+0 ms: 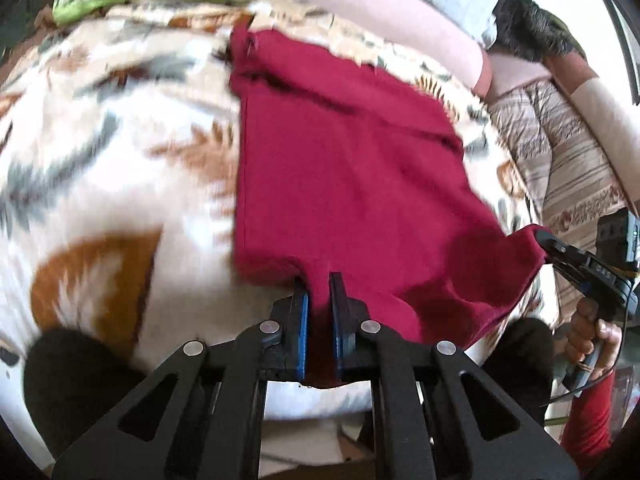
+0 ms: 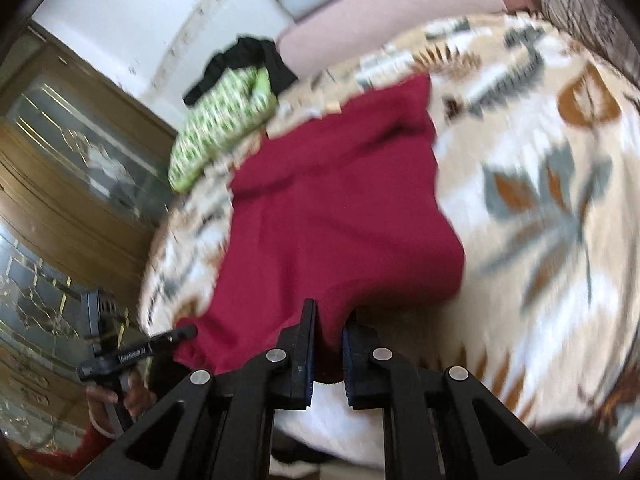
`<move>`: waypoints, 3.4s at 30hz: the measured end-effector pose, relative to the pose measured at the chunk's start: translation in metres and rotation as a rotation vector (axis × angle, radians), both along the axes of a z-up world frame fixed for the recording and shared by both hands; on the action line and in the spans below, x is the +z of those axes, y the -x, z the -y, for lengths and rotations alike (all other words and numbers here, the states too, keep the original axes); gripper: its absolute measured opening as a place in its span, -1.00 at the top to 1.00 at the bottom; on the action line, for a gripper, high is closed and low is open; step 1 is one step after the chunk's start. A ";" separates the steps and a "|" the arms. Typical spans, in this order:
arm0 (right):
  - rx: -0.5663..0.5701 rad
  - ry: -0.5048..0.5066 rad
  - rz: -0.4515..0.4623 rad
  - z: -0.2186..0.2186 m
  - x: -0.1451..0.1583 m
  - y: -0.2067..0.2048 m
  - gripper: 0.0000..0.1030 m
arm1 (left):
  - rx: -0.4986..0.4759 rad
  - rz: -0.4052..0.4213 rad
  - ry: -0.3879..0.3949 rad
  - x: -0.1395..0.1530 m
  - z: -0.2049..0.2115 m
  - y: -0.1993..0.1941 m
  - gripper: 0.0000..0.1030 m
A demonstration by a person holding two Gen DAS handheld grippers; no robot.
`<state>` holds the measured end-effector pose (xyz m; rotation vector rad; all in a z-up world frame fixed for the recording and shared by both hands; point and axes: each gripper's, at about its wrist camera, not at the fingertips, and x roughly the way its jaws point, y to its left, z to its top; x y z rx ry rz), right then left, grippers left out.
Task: Fold small clothes
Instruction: 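Grasp the hem with the left gripper and lift it toward the collar, then lay the hem over the collar and open the left gripper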
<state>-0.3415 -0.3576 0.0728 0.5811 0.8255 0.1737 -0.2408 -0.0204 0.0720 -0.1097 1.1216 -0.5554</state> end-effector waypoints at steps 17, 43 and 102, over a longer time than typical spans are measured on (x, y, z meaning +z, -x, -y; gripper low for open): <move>-0.130 0.100 0.101 0.035 0.041 -0.163 0.81 | 0.125 0.119 0.011 0.040 0.043 -0.166 0.85; -0.314 0.043 0.049 0.123 0.016 -0.280 -0.08 | 0.248 0.093 0.049 0.027 0.054 -0.306 -0.40; -0.129 0.507 -0.172 0.025 -0.029 -0.219 0.23 | 0.244 0.090 -0.189 -0.016 0.047 -0.209 -0.40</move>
